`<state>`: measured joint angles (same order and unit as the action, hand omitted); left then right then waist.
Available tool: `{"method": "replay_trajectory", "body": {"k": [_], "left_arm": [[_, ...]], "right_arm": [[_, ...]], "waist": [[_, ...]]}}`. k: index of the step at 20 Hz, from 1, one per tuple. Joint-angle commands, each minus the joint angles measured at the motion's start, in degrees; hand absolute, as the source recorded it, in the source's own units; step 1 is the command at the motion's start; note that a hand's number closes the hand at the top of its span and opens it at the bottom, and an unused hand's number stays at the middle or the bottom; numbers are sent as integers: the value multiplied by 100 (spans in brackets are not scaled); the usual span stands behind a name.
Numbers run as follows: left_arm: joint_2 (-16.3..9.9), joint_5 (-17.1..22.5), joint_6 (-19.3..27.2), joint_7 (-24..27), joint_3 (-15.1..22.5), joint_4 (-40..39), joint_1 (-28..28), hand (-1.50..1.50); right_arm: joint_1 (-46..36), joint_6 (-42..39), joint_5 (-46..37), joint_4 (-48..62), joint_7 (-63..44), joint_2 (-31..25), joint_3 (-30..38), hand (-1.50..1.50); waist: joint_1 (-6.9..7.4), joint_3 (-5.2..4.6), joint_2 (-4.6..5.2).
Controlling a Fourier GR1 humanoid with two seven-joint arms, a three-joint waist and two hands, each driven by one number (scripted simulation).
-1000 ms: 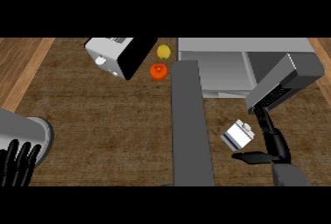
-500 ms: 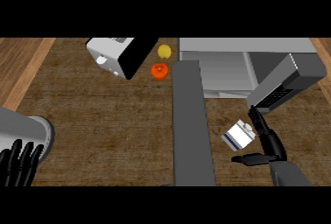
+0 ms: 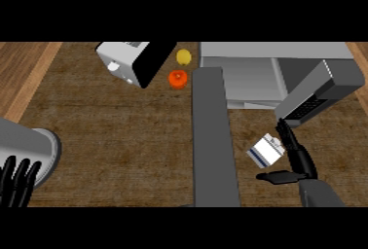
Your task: Pick up the milk, place it into the microwave and close the microwave
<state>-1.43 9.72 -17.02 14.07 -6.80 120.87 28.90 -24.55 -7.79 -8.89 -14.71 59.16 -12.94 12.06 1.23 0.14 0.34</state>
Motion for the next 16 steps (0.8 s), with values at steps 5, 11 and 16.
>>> {"method": "replay_trajectory", "body": {"k": [5,11,16], "left_arm": [[-104,121,-181,86,-158,-195,-66,-150],[10,-10,-156,149,-61,-161,14,-150],[-44,31,2,19,-228,-197,-263,-150]], "right_arm": [[-106,-775,279,41,612,325,145,150],[0,-1262,454,-152,791,294,152,150],[20,-1841,519,-357,388,403,-45,150]], "waist": [[10,2,0],[-3,1,-6],[-65,-5,-20]]}}
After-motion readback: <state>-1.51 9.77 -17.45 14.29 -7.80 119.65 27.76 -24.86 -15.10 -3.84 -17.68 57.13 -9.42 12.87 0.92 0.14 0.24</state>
